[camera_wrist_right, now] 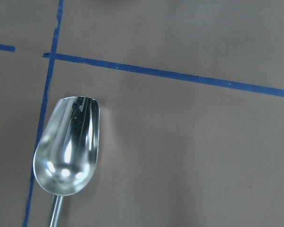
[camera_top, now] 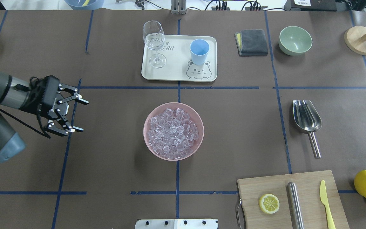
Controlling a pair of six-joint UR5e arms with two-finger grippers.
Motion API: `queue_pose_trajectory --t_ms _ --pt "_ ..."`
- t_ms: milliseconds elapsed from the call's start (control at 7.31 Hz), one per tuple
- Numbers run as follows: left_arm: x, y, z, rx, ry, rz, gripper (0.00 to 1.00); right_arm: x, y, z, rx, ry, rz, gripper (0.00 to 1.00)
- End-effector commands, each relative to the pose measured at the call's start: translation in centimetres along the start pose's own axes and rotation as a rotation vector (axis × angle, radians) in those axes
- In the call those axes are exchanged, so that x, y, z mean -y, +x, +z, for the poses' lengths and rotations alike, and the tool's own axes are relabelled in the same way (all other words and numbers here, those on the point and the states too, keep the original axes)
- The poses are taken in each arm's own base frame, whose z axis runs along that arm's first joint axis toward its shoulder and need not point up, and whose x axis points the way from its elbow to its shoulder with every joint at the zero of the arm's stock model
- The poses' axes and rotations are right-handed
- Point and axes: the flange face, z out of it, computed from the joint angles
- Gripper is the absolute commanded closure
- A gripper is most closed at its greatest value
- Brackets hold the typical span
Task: Put ice in cup with scoop
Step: 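Move the left gripper beside the pink bowl while the right gripper approaches the metal scoop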
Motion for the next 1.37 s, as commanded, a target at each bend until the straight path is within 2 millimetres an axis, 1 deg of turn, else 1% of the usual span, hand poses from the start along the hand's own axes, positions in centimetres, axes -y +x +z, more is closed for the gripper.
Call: queue_pose_trajectory --t_ms 0,137,274,411,547,684,821,958,1095,1232 --pt "3.5 0.9 7.2 0.016 0.008 0.037 0.00 0.0 -3.5 0.8 0.023 0.026 0.025 0.00" --pt "5.1 2.0 9.4 0.016 0.020 0.053 0.00 -0.3 -5.1 1.9 0.033 0.034 0.051 0.00" --pt "5.6 3.3 11.4 -0.009 0.019 0.057 0.00 -1.6 -6.4 3.0 -0.022 0.048 0.025 0.00" --pt "5.3 3.4 12.2 -0.015 0.011 0.053 0.00 -3.1 -8.8 4.0 -0.071 0.053 0.040 0.00" --pt "5.3 3.5 13.2 -0.025 0.006 0.060 0.00 -4.7 -10.9 4.0 -0.073 0.053 0.072 0.00" --pt "5.5 3.3 13.5 -0.023 0.006 0.057 0.00 -5.7 -11.9 4.3 -0.066 0.037 0.059 0.00" --pt "5.7 3.0 13.5 -0.003 0.005 0.051 0.00 -6.1 -12.8 4.9 -0.069 0.029 0.095 0.00" --pt "5.6 2.8 13.6 0.017 -0.004 0.044 0.00 -6.7 -14.5 5.5 -0.090 0.045 0.071 0.00" --pt "5.4 2.6 13.7 0.015 -0.028 0.028 0.00 -7.4 -15.6 6.8 -0.101 0.057 0.083 0.00" --pt "5.4 2.5 13.6 0.016 -0.030 -0.047 0.00 -8.2 -17.0 8.5 -0.110 0.081 0.143 0.00"
